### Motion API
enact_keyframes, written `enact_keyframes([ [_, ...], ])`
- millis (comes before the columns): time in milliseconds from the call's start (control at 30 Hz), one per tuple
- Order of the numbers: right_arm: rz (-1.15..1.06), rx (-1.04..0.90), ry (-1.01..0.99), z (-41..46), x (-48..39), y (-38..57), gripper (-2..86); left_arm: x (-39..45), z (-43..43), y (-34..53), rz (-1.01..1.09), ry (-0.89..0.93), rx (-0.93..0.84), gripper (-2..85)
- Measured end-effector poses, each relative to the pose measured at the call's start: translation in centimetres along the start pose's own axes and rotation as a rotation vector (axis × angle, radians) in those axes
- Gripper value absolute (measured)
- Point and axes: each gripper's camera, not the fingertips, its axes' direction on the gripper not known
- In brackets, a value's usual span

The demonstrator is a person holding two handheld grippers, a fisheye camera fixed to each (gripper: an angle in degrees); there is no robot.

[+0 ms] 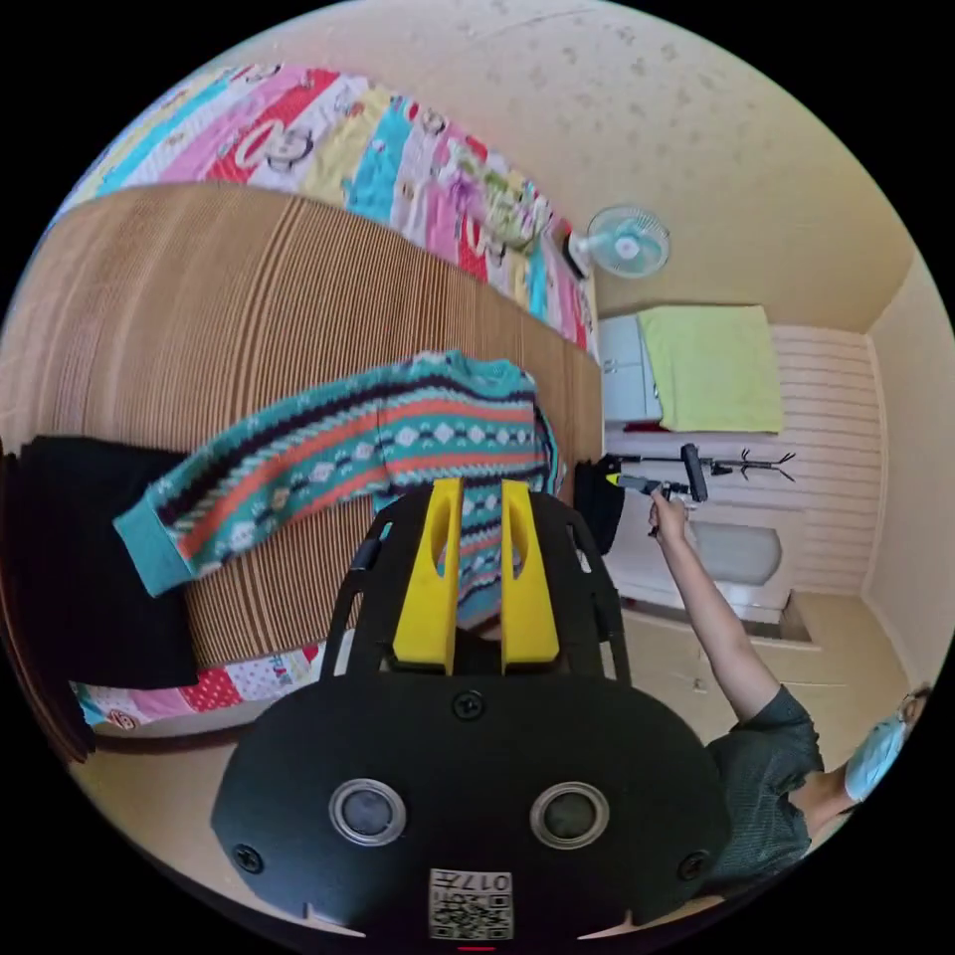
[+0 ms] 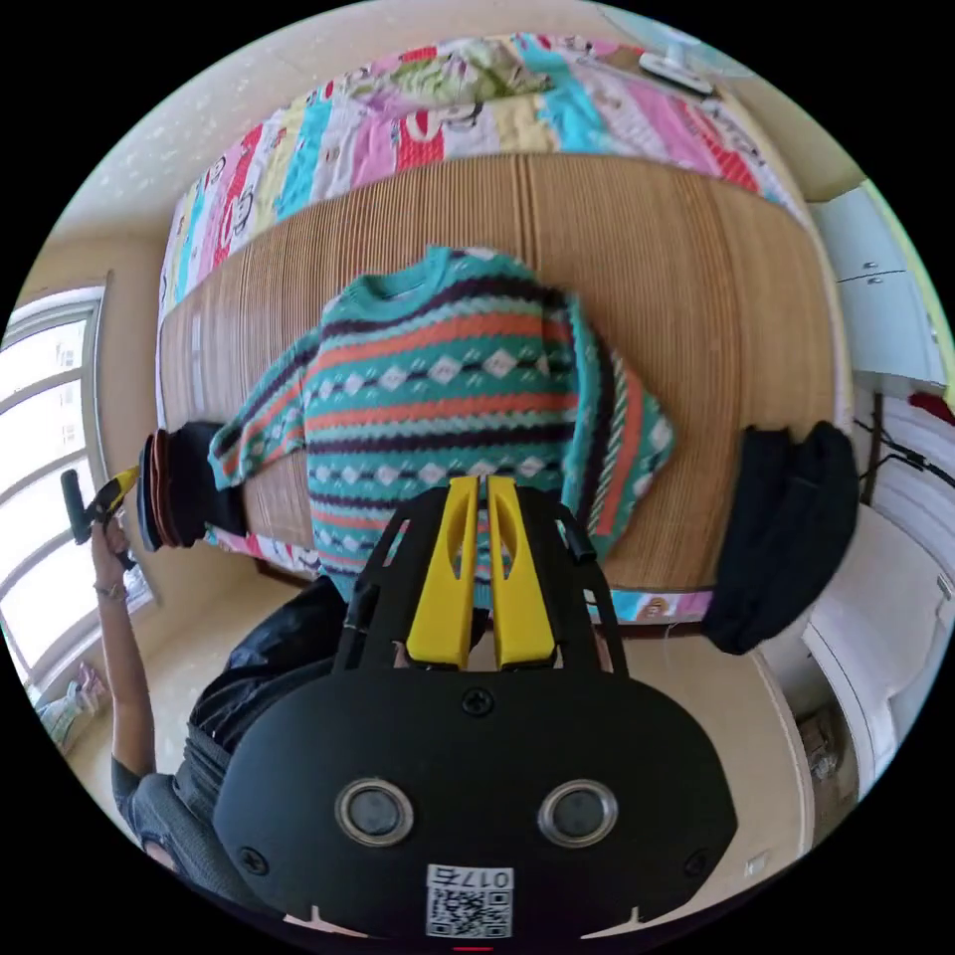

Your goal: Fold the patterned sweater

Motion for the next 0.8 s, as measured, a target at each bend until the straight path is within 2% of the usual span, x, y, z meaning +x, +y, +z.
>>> enact_keyframes([
  [100,0.024,-0.253,-0.113,10.4,3.0,0.0,1.5,-6.5,11.0,2.8,-0.128,0.006,-0.247,9.0],
  [167,0.073,-0.323,-0.16,14.3,4.7,0.7,1.2,-9.3,15.5,4.5,-0.194,0.05,-0.315,9.4],
  [267,0.127,-0.304,-0.267,17.0,6.8,1.9,0.8,-11.5,19.5,6.2,-0.257,0.092,-0.302,9.6],
  [300,0.14,-0.282,-0.311,17.3,7.4,2.2,0.8,-11.9,20.3,6.6,-0.275,0.056,-0.283,9.8],
  [333,0.145,-0.268,-0.335,17.4,7.7,2.3,0.8,-12.1,20.6,6.7,-0.288,0.022,-0.276,9.9],
  [400,0.134,-0.191,-0.429,17.1,8.3,2.8,0.7,-12.5,20.7,7.8,-0.314,-0.167,-0.225,10.3],
  [467,0.142,-0.149,-0.424,16.7,8.5,3.3,0.6,-12.5,21.0,8.9,-0.269,-0.226,-0.196,8.7],
  [633,0.207,-0.042,-0.387,14.8,9.3,4.6,0.5,-13.8,19.9,12.4,-0.183,-0.226,-0.223,2.3],
  [800,0.308,0.008,-0.433,13.1,8.6,7.0,0.4,-15.7,12.0,17.9,-0.01,-0.396,-0.282,0.2],
])
